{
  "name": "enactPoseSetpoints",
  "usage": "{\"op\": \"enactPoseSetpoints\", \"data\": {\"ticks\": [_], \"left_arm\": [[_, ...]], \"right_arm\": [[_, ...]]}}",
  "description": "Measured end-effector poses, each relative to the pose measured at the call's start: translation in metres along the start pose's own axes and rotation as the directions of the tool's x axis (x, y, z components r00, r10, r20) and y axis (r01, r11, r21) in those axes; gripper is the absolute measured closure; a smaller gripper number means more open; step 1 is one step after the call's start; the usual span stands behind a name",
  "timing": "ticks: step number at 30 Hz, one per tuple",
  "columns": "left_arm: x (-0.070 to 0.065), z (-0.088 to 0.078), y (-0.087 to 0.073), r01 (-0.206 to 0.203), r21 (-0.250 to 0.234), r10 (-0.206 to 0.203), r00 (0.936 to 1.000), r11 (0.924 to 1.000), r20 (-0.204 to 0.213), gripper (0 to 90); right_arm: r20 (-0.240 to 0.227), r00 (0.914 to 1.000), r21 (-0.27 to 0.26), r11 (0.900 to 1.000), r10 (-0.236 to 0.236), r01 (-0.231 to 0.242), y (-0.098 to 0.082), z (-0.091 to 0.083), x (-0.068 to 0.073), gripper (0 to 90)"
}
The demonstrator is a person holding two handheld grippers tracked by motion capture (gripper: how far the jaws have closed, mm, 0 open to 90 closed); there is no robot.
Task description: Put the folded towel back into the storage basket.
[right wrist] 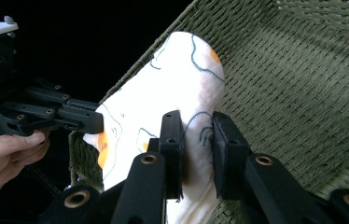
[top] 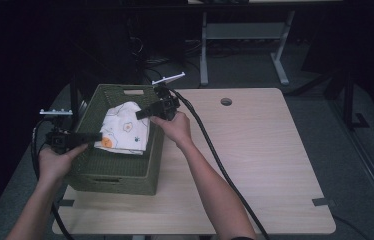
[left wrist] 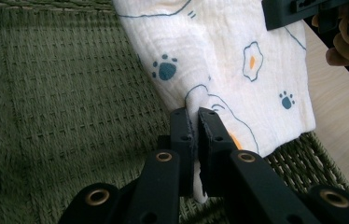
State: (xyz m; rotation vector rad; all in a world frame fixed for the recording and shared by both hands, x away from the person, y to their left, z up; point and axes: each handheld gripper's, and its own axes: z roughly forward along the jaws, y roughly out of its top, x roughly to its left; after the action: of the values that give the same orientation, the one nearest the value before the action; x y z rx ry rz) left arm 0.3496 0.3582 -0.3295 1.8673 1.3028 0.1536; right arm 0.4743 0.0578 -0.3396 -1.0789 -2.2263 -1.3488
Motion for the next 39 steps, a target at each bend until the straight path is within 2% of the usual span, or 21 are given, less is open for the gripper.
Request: {"op": "enactPoseSetpoints", "data": {"ticks": [12,24,34,35,36,37,38,39], "left_arm": [[0.006,0.001,-0.002,0.017,0.003,-0.017,0.9999,0.9999,-0.002,85.9],[0.013,0.005,-0.006,0.031,0.027,-0.031,0.9994,0.9991,-0.013,85.9],[0.017,0.005,-0.007,0.026,0.047,-0.024,0.9985,0.9986,-0.049,85.8],[0.017,0.005,-0.007,0.018,0.053,-0.015,0.9978,0.9984,-0.064,84.8],[0.017,0.006,-0.007,0.015,0.057,-0.01,0.9957,0.9983,-0.092,78.1],[0.018,0.008,-0.006,0.03,0.067,-0.023,0.9946,0.9973,-0.101,71.5],[0.019,0.009,-0.006,0.037,0.069,-0.03,0.9945,0.9969,-0.1,70.3],[0.02,0.009,-0.006,0.04,0.066,-0.033,0.9936,0.997,-0.108,68.1]], "right_arm": [[0.004,0.9999,0.01,1.0,0.011,-0.011,-0.001,0.007,-0.004,75.7],[0.015,0.9998,0.024,1.0,0.012,-0.013,-0.003,0.015,-0.007,75.3],[0.014,0.9998,0.039,0.999,0.014,-0.014,-0.005,0.025,-0.008,74.4],[0.014,0.9998,0.038,0.999,0.013,-0.013,-0.005,0.026,-0.007,73.3],[0.021,0.9997,0.04,0.999,0.01,-0.01,-0.005,0.027,-0.007,69.1],[0.037,0.9993,0.04,0.999,0.006,-0.008,-0.004,0.027,-0.007,62.4],[0.059,0.9983,0.034,0.999,0.005,-0.007,-0.004,0.027,-0.007,56.6],[0.077,0.997,0.031,0.999,0.007,-0.01,-0.003,0.026,-0.006,55.5]]}}
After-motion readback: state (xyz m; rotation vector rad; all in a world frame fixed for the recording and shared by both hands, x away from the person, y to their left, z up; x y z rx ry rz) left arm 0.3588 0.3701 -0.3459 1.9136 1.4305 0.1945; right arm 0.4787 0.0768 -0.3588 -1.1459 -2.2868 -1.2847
